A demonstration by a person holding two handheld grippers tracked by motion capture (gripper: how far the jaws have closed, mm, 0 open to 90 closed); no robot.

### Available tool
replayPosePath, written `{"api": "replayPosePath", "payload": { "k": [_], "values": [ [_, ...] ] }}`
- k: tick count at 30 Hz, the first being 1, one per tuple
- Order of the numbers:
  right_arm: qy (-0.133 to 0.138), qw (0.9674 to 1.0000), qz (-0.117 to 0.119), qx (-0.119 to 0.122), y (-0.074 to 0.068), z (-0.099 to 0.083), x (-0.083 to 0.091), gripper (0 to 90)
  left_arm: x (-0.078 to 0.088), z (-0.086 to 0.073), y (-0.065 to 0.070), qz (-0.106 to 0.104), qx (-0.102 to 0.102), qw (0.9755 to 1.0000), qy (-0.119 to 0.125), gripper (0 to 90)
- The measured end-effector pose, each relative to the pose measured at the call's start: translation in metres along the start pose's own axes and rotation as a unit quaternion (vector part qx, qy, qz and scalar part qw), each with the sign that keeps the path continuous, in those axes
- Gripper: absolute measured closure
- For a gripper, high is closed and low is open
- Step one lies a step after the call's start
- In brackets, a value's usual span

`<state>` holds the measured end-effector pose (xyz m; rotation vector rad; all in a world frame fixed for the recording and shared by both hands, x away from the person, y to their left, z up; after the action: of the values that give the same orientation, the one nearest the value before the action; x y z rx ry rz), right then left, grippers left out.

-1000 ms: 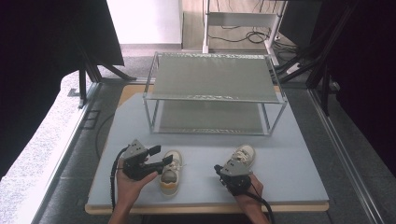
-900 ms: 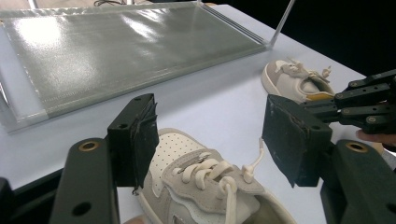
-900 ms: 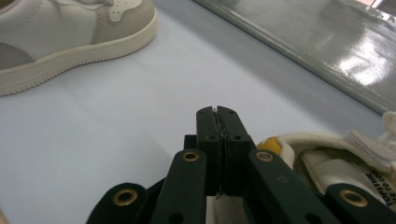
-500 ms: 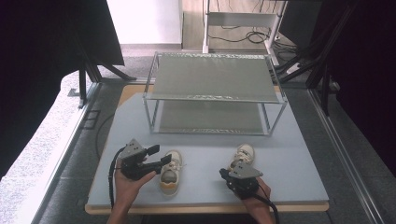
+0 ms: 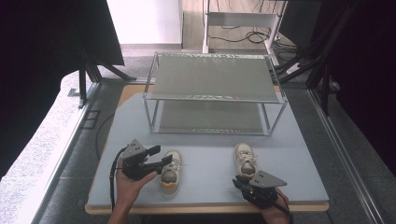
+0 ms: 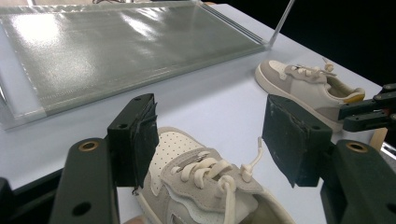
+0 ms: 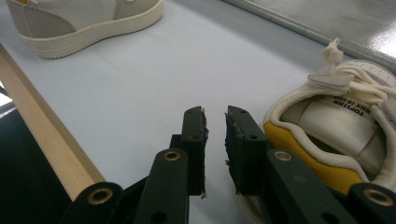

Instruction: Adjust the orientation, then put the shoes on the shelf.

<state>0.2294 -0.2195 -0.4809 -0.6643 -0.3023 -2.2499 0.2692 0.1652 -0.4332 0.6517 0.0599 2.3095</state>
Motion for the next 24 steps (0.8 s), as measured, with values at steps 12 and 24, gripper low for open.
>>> {"api": "replayPosePath", "payload": {
  "k": [12, 24],
  "values": [
    [0.034, 0.999, 0.023, 0.016, -0.002, 0.008, 0.004, 56.9, 0.005, 0.002, -0.001, 0.0, 0.003, 1.0, 0.007, 35.5],
    [0.053, 0.9981, 0.016, 0.028, 0.009, 0.015, 0.015, 53.5, 0.008, 0.003, 0.001, -0.002, 0.004, 0.9999, 0.01, 35.5]
  ]
}}
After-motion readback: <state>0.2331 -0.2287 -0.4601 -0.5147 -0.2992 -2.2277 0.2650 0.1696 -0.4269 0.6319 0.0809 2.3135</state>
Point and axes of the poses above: each handheld gripper's, and its own axes: x roughly backward along the jaws, z roughly out of its top, y roughly to its right, the point moved 1 cm from there along -x, roughly forward along the jaws
